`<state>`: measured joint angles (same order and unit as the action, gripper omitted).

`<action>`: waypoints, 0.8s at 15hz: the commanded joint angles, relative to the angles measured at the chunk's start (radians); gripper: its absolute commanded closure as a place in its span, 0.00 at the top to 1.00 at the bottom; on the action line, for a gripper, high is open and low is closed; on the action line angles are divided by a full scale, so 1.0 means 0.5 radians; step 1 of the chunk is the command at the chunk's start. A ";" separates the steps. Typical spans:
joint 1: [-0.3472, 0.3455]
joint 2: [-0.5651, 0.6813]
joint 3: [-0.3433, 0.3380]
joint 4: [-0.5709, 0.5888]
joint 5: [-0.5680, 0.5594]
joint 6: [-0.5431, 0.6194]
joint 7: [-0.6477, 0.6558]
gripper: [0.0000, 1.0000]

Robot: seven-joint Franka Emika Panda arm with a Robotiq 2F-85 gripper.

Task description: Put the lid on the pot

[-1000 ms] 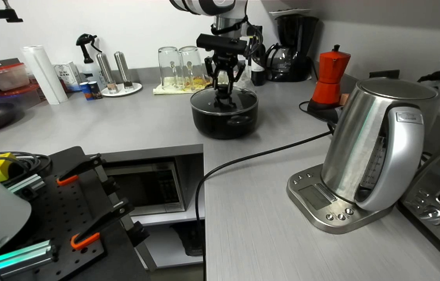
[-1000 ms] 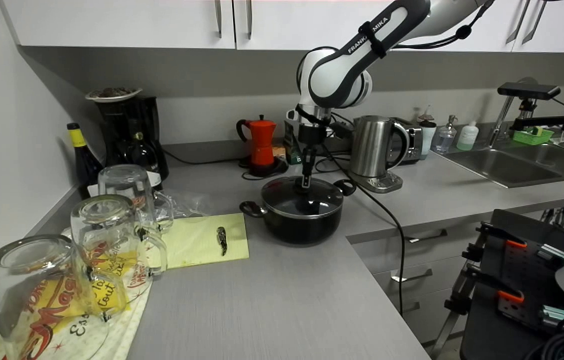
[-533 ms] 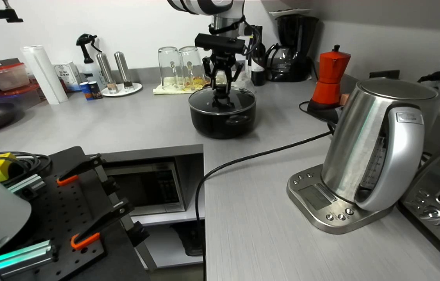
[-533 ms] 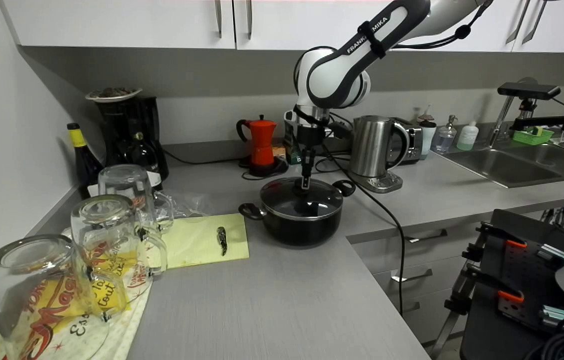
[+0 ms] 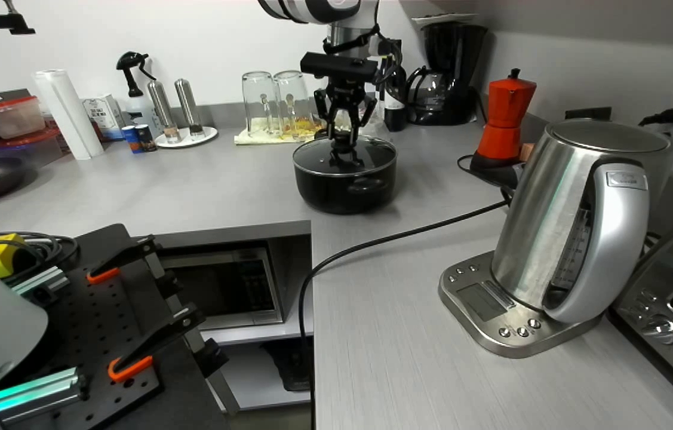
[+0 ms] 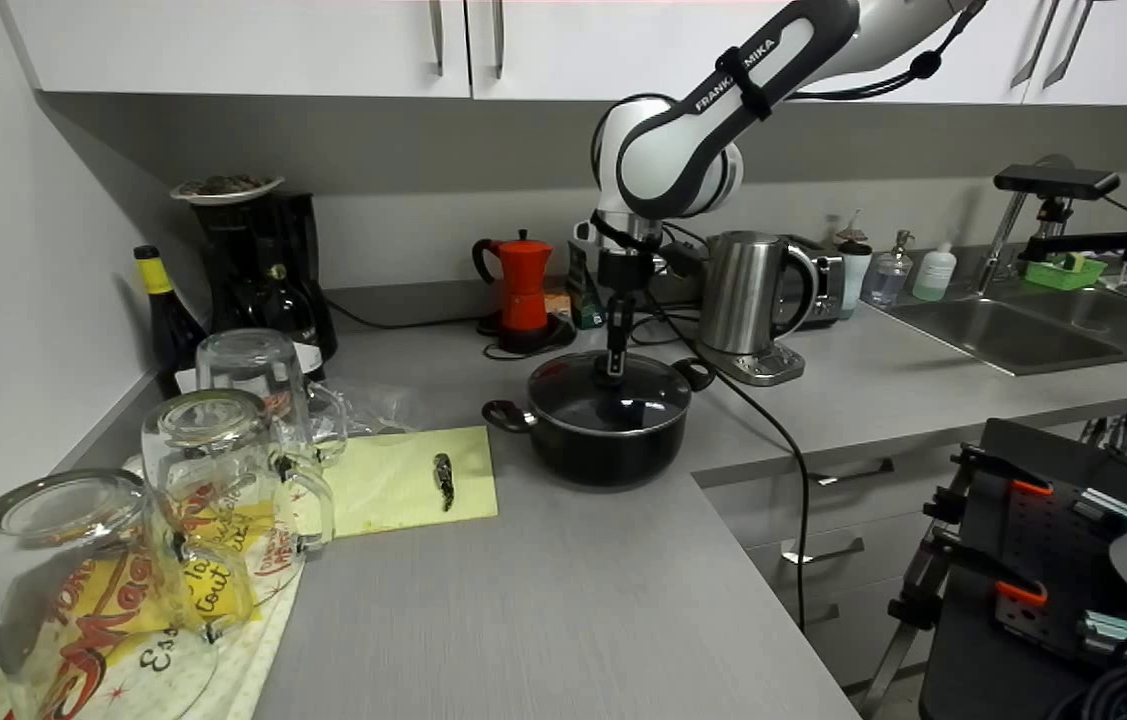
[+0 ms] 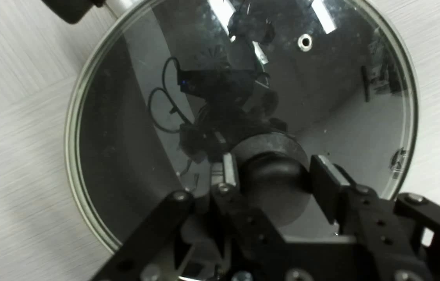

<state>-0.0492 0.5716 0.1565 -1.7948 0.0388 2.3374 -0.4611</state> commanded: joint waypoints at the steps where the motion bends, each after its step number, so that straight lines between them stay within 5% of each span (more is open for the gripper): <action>1: 0.059 -0.028 -0.074 -0.012 -0.097 0.001 0.123 0.24; 6: 0.086 -0.033 -0.090 -0.011 -0.144 -0.007 0.175 0.24; 7: 0.082 -0.041 -0.086 -0.016 -0.140 -0.007 0.172 0.74; 12: 0.072 -0.162 -0.096 -0.104 -0.158 0.059 0.183 0.99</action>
<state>-0.0232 0.5574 0.1259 -1.7967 -0.0171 2.3456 -0.3968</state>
